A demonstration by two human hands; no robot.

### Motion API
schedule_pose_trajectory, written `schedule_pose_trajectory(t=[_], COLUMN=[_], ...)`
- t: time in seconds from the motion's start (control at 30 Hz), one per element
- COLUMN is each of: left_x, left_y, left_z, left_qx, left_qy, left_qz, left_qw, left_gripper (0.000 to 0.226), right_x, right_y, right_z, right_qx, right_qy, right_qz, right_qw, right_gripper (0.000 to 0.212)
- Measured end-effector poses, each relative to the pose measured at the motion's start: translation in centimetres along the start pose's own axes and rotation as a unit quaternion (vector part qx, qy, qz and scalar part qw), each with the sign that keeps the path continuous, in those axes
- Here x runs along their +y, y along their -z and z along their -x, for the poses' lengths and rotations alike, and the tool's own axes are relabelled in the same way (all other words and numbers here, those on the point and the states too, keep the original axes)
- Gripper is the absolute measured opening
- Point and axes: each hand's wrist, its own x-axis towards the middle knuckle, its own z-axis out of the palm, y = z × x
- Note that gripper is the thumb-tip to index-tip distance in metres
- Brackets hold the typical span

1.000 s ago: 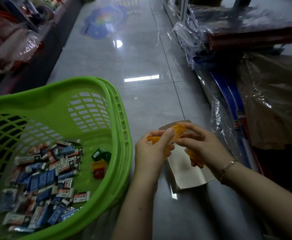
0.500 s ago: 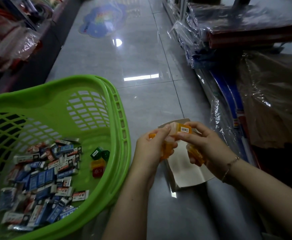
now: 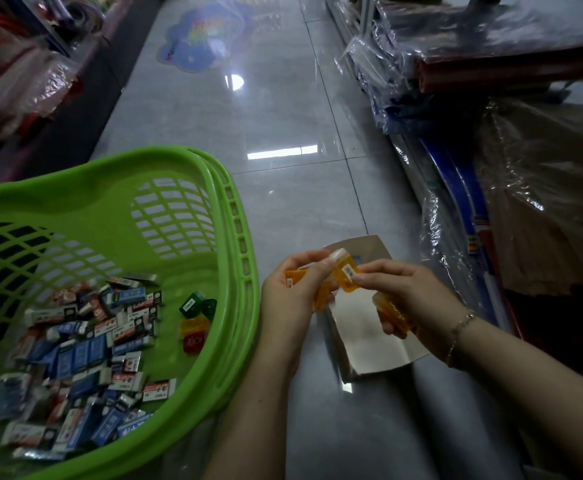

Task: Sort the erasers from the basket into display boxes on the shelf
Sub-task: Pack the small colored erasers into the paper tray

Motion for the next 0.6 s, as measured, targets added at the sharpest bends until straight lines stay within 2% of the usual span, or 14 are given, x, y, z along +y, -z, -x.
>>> schedule_pose_trajectory(t=[0.1, 0.23, 0.33, 0.4, 0.53, 0.6], left_x=[-0.2, -0.5, -1.1, -1.4, -1.8, -1.9], left_y=[0.3, 0.4, 0.1, -0.2, 0.0, 0.3], left_z=[-0.1, -0.2, -0.1, -0.1, -0.8, -1.2], left_qx=[-0.007, -0.050, -0.054, -0.012, 0.151, 0.175], left_qy=[-0.020, -0.023, -0.024, -0.044, -0.072, -0.065], left_qz=[-0.060, -0.147, -0.201, -0.208, -0.133, -0.145], left_qw=[0.998, 0.988, 0.978, 0.977, 0.977, 0.972], left_gripper=[0.016, 0.014, 0.022, 0.019, 0.015, 0.015], right_x=[-0.2, -0.5, -0.5, -0.3, 0.5, 1.3], right_y=[0.3, 0.2, 0.3, 0.7, 0.9, 0.3], right_z=[-0.1, -0.2, -0.5, -1.0, -2.0, -2.8], right_qx=[-0.003, -0.013, -0.037, -0.008, 0.094, 0.110], right_qy=[0.003, 0.067, 0.090, 0.089, 0.094, 0.092], right_qz=[0.036, 0.132, 0.220, 0.272, 0.309, 0.350], right_qw=[0.999, 0.989, 0.971, 0.958, 0.942, 0.926], right_gripper=[0.013, 0.038, 0.029, 0.021, 0.022, 0.016])
